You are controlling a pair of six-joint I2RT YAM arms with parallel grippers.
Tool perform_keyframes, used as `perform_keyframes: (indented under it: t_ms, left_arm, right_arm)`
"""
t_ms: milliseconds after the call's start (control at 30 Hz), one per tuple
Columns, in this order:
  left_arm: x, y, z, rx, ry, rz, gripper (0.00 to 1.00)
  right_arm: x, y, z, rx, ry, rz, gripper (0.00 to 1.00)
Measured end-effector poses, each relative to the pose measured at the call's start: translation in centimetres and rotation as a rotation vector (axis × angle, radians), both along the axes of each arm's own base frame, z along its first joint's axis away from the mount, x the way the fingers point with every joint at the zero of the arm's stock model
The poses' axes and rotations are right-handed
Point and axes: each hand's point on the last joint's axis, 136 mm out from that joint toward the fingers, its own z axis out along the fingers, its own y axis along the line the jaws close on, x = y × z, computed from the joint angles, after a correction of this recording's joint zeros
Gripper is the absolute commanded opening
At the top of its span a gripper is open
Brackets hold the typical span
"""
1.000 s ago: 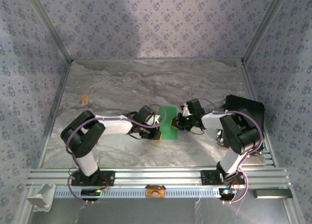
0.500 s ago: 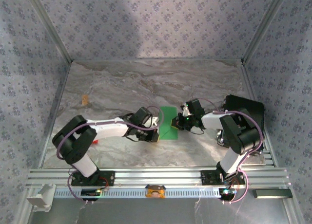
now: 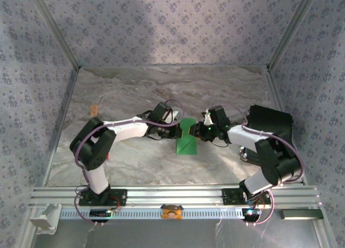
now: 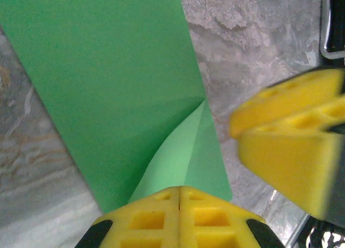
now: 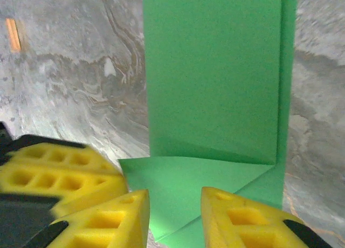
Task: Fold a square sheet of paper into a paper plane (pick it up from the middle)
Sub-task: Fold the triangle a second time at the center of the table, then turn over the paper at the center of the table.
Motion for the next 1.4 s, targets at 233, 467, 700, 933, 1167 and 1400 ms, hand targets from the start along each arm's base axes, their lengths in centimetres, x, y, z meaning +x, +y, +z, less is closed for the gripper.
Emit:
perform_keyframes:
  t_ms: [233, 467, 700, 933, 1167, 1400]
  left_arm:
    - [0.2, 0.7, -1.4, 0.058, 0.013, 0.017, 0.05]
    - [0.3, 0.8, -2.5, 0.076, 0.027, 0.008, 0.04]
    - [0.1, 1.0, -4.1, 0.088, 0.054, 0.006, 0.03]
    - [0.0, 0.9, -4.2, 0.054, 0.046, 0.008, 0.03]
    - [-0.4, 0.6, -4.1, 0.051, 0.055, 0.011, 0.03]
    - [-0.6, 0.5, -4.1, 0.054, 0.056, 0.010, 0.03]
  right_arm:
    - [-1.2, -1.3, 0.3, -0.027, 0.007, -0.026, 0.34]
    - [-3.4, -1.2, -1.3, -0.055, 0.081, -0.005, 0.38]
    - [-5.0, -1.0, -2.4, -0.076, 0.134, 0.006, 0.47]
    - [-6.0, -0.7, -2.8, -0.078, 0.166, 0.007, 0.50]
    - [-6.4, -0.5, -3.4, -0.090, 0.190, 0.011, 0.50]
    - [-5.9, 0.0, -3.7, -0.073, 0.193, 0.003, 0.53]
